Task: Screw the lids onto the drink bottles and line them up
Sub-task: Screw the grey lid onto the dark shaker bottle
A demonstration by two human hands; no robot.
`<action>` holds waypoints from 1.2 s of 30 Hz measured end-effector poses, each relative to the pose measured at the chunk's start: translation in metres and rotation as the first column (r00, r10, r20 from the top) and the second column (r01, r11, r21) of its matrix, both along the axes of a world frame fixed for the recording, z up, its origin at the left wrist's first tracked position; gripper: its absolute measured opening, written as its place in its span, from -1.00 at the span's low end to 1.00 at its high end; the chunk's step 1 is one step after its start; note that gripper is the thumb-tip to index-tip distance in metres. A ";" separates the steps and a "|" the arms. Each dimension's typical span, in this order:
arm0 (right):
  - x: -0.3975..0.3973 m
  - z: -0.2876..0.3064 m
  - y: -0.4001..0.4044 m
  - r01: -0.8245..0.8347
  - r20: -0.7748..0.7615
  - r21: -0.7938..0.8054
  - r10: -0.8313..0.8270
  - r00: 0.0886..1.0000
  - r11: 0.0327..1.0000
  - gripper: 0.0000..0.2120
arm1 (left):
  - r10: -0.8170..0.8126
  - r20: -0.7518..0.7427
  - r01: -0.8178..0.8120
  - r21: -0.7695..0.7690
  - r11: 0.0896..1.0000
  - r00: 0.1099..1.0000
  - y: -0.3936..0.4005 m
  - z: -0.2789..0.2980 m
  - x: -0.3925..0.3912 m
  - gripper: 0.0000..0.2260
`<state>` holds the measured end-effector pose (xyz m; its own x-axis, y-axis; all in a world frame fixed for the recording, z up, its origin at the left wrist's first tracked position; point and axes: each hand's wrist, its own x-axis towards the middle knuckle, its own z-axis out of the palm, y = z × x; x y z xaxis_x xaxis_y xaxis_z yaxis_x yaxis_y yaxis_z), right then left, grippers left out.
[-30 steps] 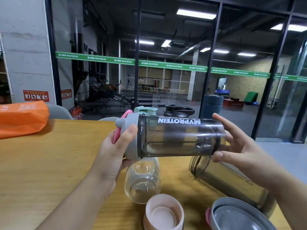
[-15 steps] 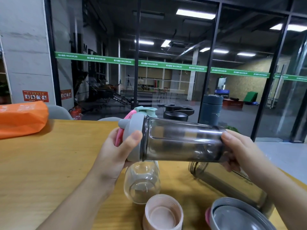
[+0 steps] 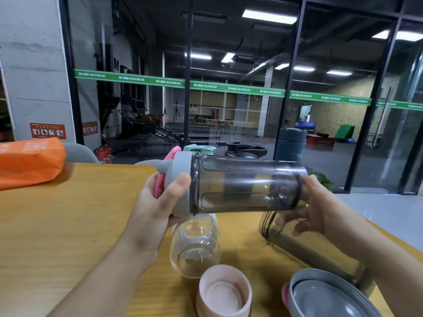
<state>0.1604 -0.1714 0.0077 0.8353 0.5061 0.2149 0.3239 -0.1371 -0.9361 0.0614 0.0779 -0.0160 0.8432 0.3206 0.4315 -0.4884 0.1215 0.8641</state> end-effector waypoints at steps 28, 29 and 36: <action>-0.009 -0.004 -0.007 0.124 0.433 0.001 -0.112 0.894 0.992 -0.53 | 0.016 -0.011 -0.015 0.042 0.999 1.000 0.000 0.004 -0.002 -0.52; -0.008 -0.004 -0.007 0.139 0.421 -0.007 -0.123 0.899 0.990 -0.48 | 0.009 0.003 -0.009 0.046 0.999 1.000 -0.001 0.004 -0.002 -0.54; -0.004 -0.004 -0.009 0.173 0.333 -0.060 -0.144 0.932 0.983 -0.28 | -0.040 0.064 0.034 0.101 0.994 0.997 0.000 0.002 -0.002 -0.32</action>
